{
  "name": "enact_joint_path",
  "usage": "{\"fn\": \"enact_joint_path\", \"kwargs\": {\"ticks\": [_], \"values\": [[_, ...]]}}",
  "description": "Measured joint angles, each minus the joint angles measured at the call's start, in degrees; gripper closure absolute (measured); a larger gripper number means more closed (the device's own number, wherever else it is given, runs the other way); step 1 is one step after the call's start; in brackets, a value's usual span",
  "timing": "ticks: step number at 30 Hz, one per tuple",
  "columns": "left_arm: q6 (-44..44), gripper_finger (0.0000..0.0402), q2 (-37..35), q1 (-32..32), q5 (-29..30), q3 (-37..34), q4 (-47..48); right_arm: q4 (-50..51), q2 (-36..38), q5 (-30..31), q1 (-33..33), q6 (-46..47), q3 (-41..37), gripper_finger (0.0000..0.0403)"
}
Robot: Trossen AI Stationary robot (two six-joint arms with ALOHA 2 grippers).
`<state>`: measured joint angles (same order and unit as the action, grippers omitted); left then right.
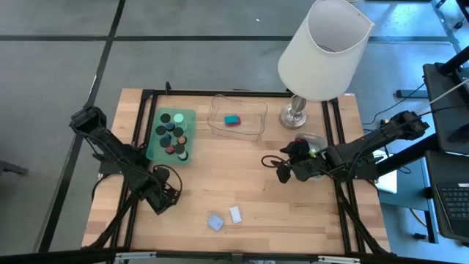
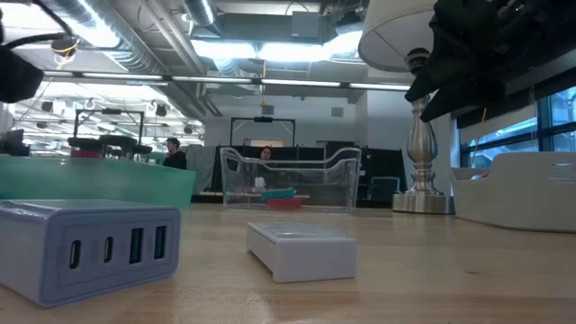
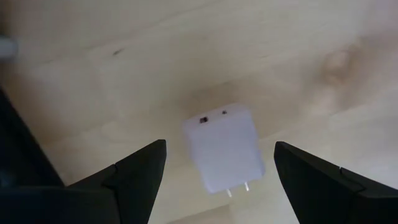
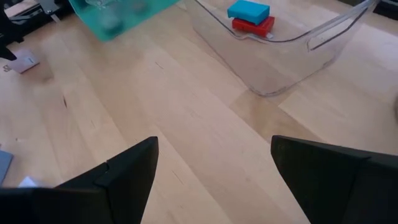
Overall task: Pick & Place Office items
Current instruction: Put the light pink charger adapter into the gray bin
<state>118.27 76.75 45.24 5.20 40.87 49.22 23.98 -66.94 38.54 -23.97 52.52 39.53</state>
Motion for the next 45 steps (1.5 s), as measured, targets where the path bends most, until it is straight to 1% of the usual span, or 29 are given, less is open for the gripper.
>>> {"fn": "enact_joint_path", "kwargs": {"ticks": [4,7,16,19,23,26,31,35,39,42,45], "values": [[5.3,0.0105,0.6,1.8,0.2,-1.4,-0.1,0.0,0.0,0.0,0.0,-0.5,0.0,0.0087],[6.7,0.0105,1.6,2.5,0.3,-1.8,-0.3,0.0,0.0,0.0,0.0,-0.5,0.0,0.0087],[5.6,0.0105,5.9,2.7,0.5,-1.8,-1.4,-0.2,0.0,0.0,0.0,-0.6,0.0,0.0087],[4.8,0.0105,7.7,2.7,-0.6,-1.8,-2.5,-0.3,0.0,0.0,0.0,-0.6,0.0,0.0087],[3.4,0.0105,8.3,2.6,-1.7,-1.6,-2.4,-0.4,0.0,0.0,0.0,-0.6,0.0,0.0087],[-0.4,0.0105,7.4,2.6,-0.7,-1.8,-2.0,-0.4,0.0,0.0,0.0,-0.7,0.0,0.0087],[-17.0,0.0105,5.0,2.1,0.3,-1.9,-1.3,-0.4,0.0,0.0,0.0,-0.4,0.0,0.0087],[-24.2,0.0105,2.3,0.6,-0.6,-1.9,-1.3,-0.5,0.0,0.0,0.0,1.1,0.0,0.0087],[-26.3,0.0105,-0.1,0.2,-1.3,-1.9,-1.9,-1.2,0.0,0.0,0.0,1.2,0.0,0.0087],[-26.0,0.0105,-1.3,1.8,-4.9,-1.9,-3.2,-1.4,0.0,0.0,0.0,1.3,0.0,0.0087],[-24.4,0.0105,-1.6,3.9,-5.6,-1.9,-3.2,-1.4,0.0,0.0,0.0,1.3,0.0,0.0087]]}}
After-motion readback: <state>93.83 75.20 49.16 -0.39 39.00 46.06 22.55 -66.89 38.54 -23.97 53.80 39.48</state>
